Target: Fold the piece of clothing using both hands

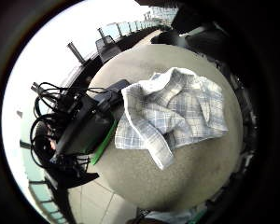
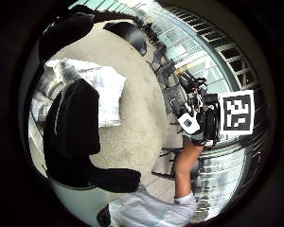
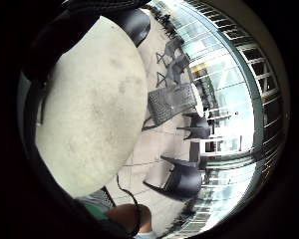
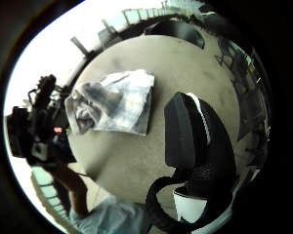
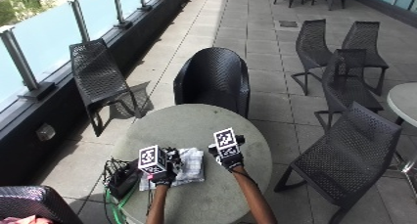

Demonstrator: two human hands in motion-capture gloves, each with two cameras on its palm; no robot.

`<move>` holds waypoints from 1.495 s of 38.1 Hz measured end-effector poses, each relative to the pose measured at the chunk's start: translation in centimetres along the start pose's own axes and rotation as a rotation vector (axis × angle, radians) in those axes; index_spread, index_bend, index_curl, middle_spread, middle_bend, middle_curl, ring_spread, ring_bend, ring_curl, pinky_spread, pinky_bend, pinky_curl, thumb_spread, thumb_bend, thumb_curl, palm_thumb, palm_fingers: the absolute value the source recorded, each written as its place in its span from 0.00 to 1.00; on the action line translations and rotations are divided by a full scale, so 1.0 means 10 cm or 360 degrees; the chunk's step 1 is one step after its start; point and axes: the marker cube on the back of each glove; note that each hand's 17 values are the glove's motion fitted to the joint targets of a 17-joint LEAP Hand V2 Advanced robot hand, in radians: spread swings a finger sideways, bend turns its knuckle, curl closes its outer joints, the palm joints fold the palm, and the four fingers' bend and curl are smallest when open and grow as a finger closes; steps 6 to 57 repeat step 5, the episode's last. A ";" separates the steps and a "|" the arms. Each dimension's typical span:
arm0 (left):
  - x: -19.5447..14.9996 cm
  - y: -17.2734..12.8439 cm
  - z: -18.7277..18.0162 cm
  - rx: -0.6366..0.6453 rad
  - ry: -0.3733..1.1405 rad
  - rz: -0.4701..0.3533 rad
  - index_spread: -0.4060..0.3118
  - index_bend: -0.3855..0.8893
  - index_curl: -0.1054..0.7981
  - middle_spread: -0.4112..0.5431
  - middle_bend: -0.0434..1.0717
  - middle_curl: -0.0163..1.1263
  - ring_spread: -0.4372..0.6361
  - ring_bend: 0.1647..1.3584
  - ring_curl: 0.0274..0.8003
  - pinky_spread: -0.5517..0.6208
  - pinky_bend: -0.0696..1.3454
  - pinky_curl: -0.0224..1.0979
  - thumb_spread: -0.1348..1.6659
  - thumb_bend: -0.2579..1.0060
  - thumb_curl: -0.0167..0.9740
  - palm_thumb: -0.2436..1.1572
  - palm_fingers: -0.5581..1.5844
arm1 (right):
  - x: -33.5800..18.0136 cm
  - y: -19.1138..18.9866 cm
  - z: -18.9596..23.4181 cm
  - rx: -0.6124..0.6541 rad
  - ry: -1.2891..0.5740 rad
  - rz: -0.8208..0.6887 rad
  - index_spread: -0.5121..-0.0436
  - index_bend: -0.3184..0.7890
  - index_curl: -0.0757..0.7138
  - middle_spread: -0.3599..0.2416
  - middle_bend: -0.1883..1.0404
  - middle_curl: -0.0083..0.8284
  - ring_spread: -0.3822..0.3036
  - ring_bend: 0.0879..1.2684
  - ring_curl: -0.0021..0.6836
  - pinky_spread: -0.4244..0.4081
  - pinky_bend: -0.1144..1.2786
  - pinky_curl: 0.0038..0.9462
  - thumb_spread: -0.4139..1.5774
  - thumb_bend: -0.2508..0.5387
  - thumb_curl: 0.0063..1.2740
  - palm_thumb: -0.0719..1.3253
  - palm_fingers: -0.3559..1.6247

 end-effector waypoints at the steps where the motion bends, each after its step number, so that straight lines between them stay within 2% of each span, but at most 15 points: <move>1: 0.00 0.00 0.01 -0.0011 -0.0002 -0.0001 0.32 0.43 0.51 0.31 0.19 0.32 0.51 0.27 0.36 0.78 0.19 0.34 0.87 0.20 0.27 0.41 0.49 | 0.05 0.09 0.03 -0.0090 0.0010 0.0016 0.32 0.45 0.46 0.40 0.29 0.47 0.59 0.14 0.43 0.77 0.37 0.31 0.88 0.30 0.27 0.46 0.38; 4: -0.01 0.00 0.03 -0.0017 -0.0018 -0.0001 0.32 0.44 0.51 0.31 0.19 0.32 0.52 0.27 0.36 0.79 0.19 0.34 0.86 0.20 0.27 0.41 0.48 | 0.12 0.18 0.05 -0.0179 -0.0027 0.0045 0.32 0.44 0.47 0.41 0.29 0.46 0.61 0.13 0.42 0.78 0.37 0.31 0.89 0.30 0.27 0.45 0.37; 57: -0.01 0.00 0.03 -0.0017 -0.0022 0.0000 0.32 0.44 0.51 0.31 0.19 0.32 0.52 0.27 0.36 0.79 0.18 0.34 0.86 0.20 0.27 0.41 0.48 | 0.13 0.18 0.05 -0.0180 -0.0037 0.0049 0.31 0.44 0.47 0.41 0.29 0.46 0.62 0.13 0.42 0.79 0.36 0.31 0.89 0.30 0.26 0.45 0.37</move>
